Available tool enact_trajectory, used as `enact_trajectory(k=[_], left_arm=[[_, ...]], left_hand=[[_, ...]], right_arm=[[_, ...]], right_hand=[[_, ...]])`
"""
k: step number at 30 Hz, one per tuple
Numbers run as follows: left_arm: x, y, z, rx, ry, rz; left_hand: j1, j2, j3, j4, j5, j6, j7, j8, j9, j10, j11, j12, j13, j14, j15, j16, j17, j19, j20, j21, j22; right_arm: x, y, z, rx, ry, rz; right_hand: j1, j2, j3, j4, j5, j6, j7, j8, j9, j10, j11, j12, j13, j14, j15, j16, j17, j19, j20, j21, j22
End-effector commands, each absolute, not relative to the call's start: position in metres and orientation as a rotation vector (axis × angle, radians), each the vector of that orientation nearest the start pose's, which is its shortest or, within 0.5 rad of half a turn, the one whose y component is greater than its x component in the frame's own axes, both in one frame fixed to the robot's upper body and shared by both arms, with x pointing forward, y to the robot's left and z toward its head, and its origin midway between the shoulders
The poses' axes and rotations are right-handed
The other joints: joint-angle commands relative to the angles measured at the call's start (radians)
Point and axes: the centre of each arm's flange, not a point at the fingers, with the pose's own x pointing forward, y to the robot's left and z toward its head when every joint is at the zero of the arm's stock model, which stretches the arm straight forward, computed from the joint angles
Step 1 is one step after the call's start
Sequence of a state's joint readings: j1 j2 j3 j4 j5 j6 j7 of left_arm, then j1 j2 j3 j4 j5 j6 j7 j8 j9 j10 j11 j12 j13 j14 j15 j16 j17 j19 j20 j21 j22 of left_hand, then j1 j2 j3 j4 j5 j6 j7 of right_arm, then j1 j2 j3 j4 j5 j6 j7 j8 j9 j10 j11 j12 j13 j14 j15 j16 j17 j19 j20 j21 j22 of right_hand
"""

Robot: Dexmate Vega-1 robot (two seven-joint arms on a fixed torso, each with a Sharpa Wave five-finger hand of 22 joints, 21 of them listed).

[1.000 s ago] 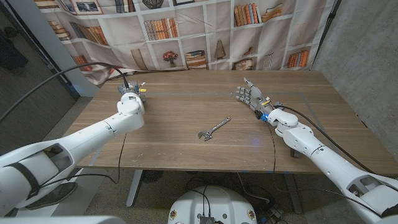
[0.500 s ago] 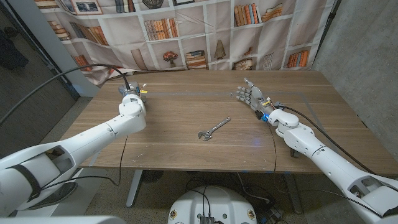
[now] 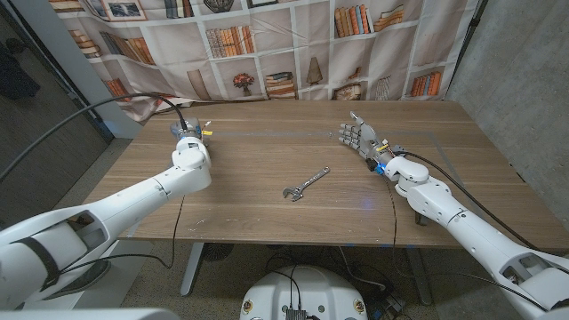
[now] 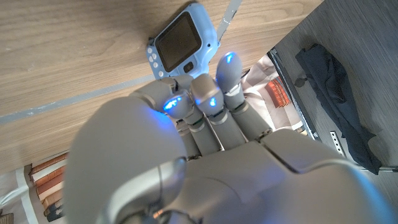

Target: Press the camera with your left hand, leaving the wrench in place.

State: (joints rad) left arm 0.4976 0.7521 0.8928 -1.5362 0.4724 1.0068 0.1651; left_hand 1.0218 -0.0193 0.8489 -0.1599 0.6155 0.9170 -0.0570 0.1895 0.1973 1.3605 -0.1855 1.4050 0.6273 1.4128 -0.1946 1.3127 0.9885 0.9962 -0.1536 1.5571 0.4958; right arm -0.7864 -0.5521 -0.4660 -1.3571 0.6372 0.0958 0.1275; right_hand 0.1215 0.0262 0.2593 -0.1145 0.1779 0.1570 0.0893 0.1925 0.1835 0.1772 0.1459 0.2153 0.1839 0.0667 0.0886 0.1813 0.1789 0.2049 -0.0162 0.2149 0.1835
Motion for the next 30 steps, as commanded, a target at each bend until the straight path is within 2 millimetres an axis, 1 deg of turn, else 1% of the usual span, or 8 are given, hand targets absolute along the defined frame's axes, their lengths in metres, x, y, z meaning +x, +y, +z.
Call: enact_trajectory(k=[1, 4, 5, 11, 13, 15, 25, 30], left_arm=[[0.6493, 0.3428, 0.0226, 1.397, 0.005, 0.668], [0.6499, 0.3434, 0.0224, 1.399, 0.004, 0.662], [0.6502, 0.3434, 0.0221, 1.398, 0.008, 0.663], [0.6514, 0.3436, 0.0198, 1.397, 0.013, 0.66], [0.6512, 0.3443, 0.0192, 1.396, 0.012, 0.659], [0.6509, 0.3452, 0.0185, 1.393, 0.017, 0.66], [0.654, 0.345, 0.0159, 1.391, 0.027, 0.649], [0.6559, 0.3445, 0.0159, 1.392, 0.027, 0.649]], left_hand=[[-0.004, 0.007, 0.007, 0.001, -0.004, 0.01, 0.003, 0.001, 0.003, 0.004, 0.002, 0.005, 0.006, 0.003, -0.001, 0.005, 0.002, 0.002, -0.061, 0.008, 0.005], [-0.005, 0.007, 0.008, 0.001, -0.005, 0.009, 0.003, 0.0, 0.003, 0.004, 0.001, -0.004, -0.007, 0.003, -0.002, 0.004, 0.0, -0.006, -0.061, -0.001, -0.004], [-0.005, 0.007, 0.007, 0.001, -0.006, 0.01, 0.003, 0.0, 0.003, 0.005, 0.002, 0.003, 0.002, 0.002, -0.001, 0.001, -0.004, 0.002, -0.061, 0.008, 0.005], [-0.005, 0.009, 0.01, 0.0, -0.007, 0.02, 0.003, 0.003, 0.003, 0.003, 0.003, 0.006, 0.006, 0.003, -0.002, 0.002, -0.002, 0.0, -0.061, 0.007, 0.005], [-0.006, 0.009, 0.01, 0.0, -0.007, 0.026, 0.004, 0.004, 0.003, 0.004, 0.002, -0.002, -0.008, 0.003, -0.001, 0.0, -0.006, -0.006, -0.061, 0.001, -0.001], [-0.007, 0.009, 0.011, 0.0, -0.007, 0.027, 0.005, 0.003, 0.003, 0.002, 0.002, 0.009, 0.008, 0.0, -0.002, 0.001, -0.004, -0.001, -0.061, 0.006, 0.003], [-0.011, 0.01, 0.013, 0.0, -0.008, 0.041, 0.008, 0.003, 0.003, 0.0, 0.001, 0.011, 0.008, 0.002, -0.002, 0.002, -0.004, -0.005, -0.061, 0.0, -0.008], [-0.013, 0.011, 0.013, 0.0, -0.009, 0.044, 0.008, 0.002, 0.003, 0.002, 0.004, 0.0, -0.01, 0.001, -0.002, 0.001, -0.006, -0.003, -0.061, 0.004, -0.005]], right_arm=[[0.6593, -0.2442, -0.0329, -0.087, -0.434, 0.387], [0.6599, -0.2432, -0.0326, -0.087, -0.433, 0.388], [0.66, -0.2429, -0.0326, -0.091, -0.435, 0.39], [0.6601, -0.2416, -0.0331, -0.094, -0.434, 0.392], [0.66, -0.2414, -0.0333, -0.093, -0.433, 0.392], [0.6597, -0.2408, -0.0333, -0.092, -0.432, 0.391], [0.6602, -0.2395, -0.0324, -0.101, -0.431, 0.395], [0.6602, -0.2398, -0.0324, -0.099, -0.429, 0.392]], right_hand=[[0.007, 0.005, -0.001, 0.0, 0.003, 0.01, -0.002, 0.003, 0.006, 0.008, -0.004, 0.004, 0.006, 0.007, 0.002, 0.004, 0.006, 0.009, -0.001, 0.002, 0.005], [0.007, 0.005, -0.001, 0.0, 0.003, 0.01, -0.002, 0.004, 0.006, 0.008, -0.003, 0.004, 0.006, 0.007, 0.002, 0.004, 0.006, 0.009, -0.001, 0.002, 0.005], [0.007, 0.005, -0.001, 0.0, 0.003, 0.01, -0.002, 0.003, 0.006, 0.008, -0.003, 0.004, 0.006, 0.008, 0.002, 0.004, 0.006, 0.009, -0.001, 0.002, 0.005], [0.008, 0.005, -0.001, 0.0, 0.003, 0.011, -0.001, 0.004, 0.006, 0.008, -0.004, 0.004, 0.006, 0.007, 0.003, 0.004, 0.006, 0.01, -0.001, 0.002, 0.005], [0.008, 0.005, -0.001, 0.0, 0.003, 0.011, -0.002, 0.004, 0.006, 0.008, -0.004, 0.004, 0.006, 0.007, 0.004, 0.004, 0.006, 0.009, -0.001, 0.002, 0.005], [0.008, 0.005, -0.001, 0.0, 0.003, 0.011, -0.001, 0.004, 0.006, 0.008, -0.004, 0.003, 0.006, 0.007, 0.003, 0.004, 0.006, 0.009, -0.001, 0.002, 0.005], [0.008, 0.006, -0.001, 0.0, 0.003, 0.011, -0.001, 0.003, 0.006, 0.007, -0.005, 0.003, 0.006, 0.007, 0.003, 0.003, 0.006, 0.01, -0.001, 0.002, 0.005], [0.008, 0.006, -0.002, 0.0, 0.003, 0.011, -0.001, 0.003, 0.006, 0.007, -0.005, 0.003, 0.006, 0.007, 0.003, 0.003, 0.006, 0.01, 0.0, 0.001, 0.005]])
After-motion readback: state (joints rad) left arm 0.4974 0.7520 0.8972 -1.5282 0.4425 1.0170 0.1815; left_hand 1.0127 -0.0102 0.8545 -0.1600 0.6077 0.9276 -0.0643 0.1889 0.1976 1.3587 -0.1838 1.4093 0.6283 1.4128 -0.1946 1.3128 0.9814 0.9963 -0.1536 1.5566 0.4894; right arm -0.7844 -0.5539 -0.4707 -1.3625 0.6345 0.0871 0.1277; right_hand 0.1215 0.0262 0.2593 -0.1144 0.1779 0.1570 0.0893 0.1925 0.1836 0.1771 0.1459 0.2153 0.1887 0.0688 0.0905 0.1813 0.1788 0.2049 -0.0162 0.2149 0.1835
